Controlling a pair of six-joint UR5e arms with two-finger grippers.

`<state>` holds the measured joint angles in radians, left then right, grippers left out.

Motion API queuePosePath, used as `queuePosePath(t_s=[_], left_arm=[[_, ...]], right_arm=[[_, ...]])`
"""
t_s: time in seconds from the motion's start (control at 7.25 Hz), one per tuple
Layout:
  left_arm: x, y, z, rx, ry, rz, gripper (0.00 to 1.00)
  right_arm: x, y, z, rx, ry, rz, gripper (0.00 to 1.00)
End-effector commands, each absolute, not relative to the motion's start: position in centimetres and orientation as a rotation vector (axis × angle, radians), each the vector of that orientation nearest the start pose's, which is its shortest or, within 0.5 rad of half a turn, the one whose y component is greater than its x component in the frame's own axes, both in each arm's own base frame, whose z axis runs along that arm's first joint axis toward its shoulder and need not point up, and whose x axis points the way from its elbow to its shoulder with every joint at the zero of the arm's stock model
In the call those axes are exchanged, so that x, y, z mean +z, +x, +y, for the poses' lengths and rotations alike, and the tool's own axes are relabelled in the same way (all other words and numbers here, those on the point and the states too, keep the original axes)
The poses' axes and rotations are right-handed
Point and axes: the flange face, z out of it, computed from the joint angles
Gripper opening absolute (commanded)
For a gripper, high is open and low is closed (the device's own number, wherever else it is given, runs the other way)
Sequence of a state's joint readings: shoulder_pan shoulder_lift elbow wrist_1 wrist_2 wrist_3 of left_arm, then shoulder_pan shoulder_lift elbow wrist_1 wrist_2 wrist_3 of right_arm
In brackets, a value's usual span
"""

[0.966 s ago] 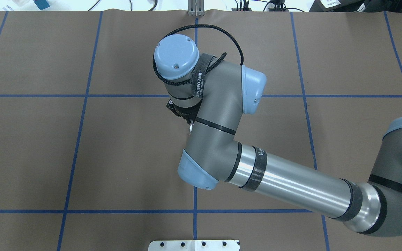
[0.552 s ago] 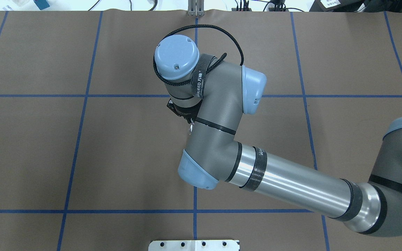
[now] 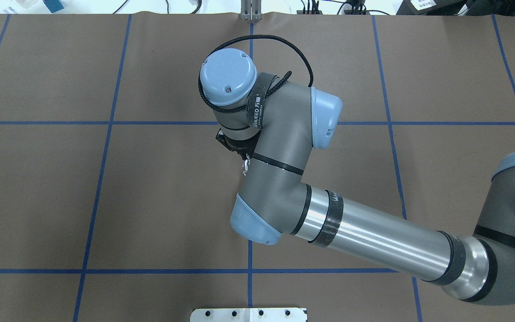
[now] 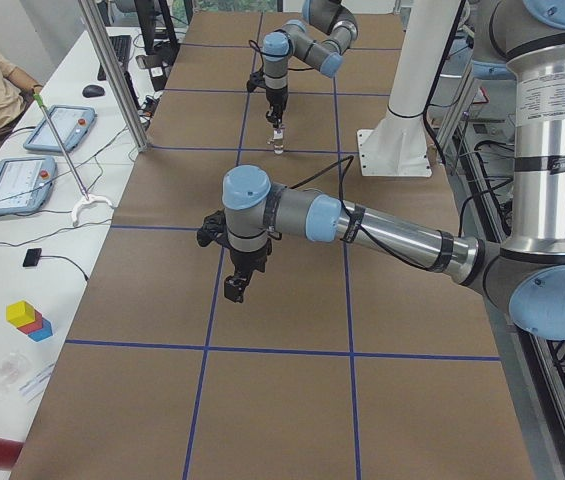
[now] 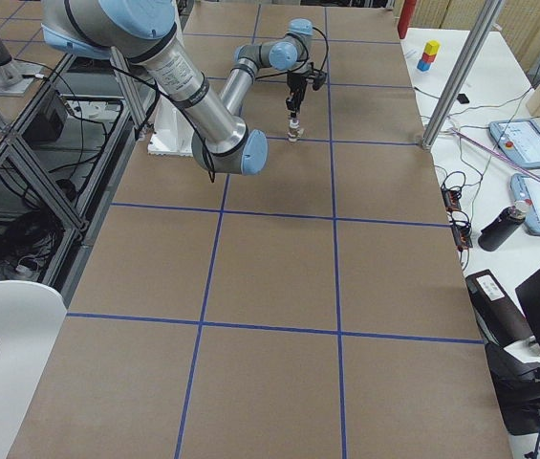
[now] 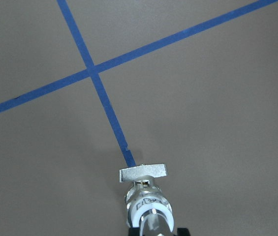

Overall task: Assemble PPR valve and pipe with both arms
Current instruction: 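Lower and press the chrome fitting onto the white valve with the right gripper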

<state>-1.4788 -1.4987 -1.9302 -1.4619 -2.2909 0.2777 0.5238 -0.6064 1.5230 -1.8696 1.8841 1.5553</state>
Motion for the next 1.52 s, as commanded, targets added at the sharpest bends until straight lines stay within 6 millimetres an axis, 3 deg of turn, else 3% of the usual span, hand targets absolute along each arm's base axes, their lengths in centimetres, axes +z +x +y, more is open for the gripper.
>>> queuePosePath(t_s=[0.0, 0.83, 1.1, 1.38], left_arm=[[53.08, -2.54, -46.11, 0.417, 0.239, 0.704, 1.0], [53.15, -2.54, -46.12, 0.418, 0.238, 0.704, 1.0], [53.14, -2.53, -46.12, 0.42, 0.239, 0.705, 1.0], [53.22, -2.61, -46.06, 0.418, 0.238, 0.704, 1.0]], right_arm=[[11.25, -57.75, -44.89, 0.385, -0.128, -0.683, 0.0], [11.73, -57.9, -44.83, 0.375, -0.125, -0.693, 0.0], [11.73, -57.9, -44.83, 0.375, -0.125, -0.693, 0.14], [11.73, -57.9, -44.83, 0.375, -0.125, -0.693, 0.4]])
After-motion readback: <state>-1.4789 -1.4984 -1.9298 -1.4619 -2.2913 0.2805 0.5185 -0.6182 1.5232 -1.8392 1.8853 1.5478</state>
